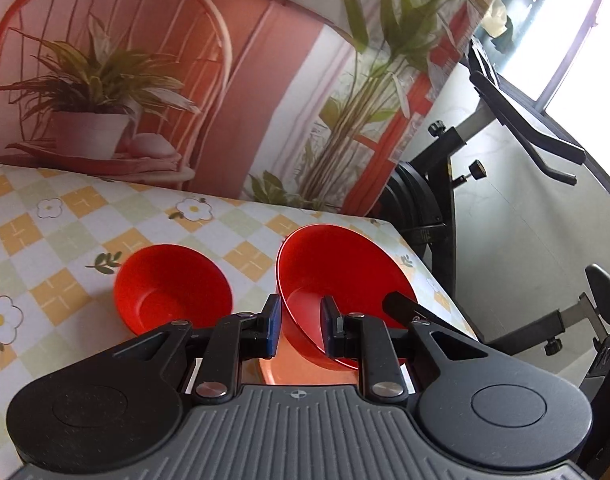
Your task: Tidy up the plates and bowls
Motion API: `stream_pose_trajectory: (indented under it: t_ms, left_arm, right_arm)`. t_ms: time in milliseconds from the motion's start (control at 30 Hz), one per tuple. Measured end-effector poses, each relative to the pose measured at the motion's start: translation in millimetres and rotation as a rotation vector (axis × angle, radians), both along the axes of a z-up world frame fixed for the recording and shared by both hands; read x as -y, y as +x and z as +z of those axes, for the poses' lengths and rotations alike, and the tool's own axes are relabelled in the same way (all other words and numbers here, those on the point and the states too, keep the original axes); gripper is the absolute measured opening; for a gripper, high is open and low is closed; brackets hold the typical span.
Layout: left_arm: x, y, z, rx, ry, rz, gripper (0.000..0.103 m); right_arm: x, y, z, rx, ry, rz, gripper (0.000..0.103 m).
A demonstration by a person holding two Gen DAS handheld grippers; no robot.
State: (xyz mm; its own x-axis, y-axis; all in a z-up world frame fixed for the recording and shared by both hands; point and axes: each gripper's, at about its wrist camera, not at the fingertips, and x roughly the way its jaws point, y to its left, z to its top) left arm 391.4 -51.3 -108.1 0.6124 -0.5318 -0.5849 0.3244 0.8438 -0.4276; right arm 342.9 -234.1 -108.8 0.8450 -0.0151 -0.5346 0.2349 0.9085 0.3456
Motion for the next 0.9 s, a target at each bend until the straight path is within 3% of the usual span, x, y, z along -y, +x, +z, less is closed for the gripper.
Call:
stream_pose_trajectory:
  t_ms: [433,900]
  left_arm:
    - [-53,27,-6,0.005,0.005,0.049,0.022]
    - [-67,56,-51,-0.072,0.032,0.084,0.022]
  right_arm:
    - [-48,58,-2,-0.010,-0.028,0.102,0.008]
    - [-69,103,-43,-0.102,-0.073,0.174,0.008]
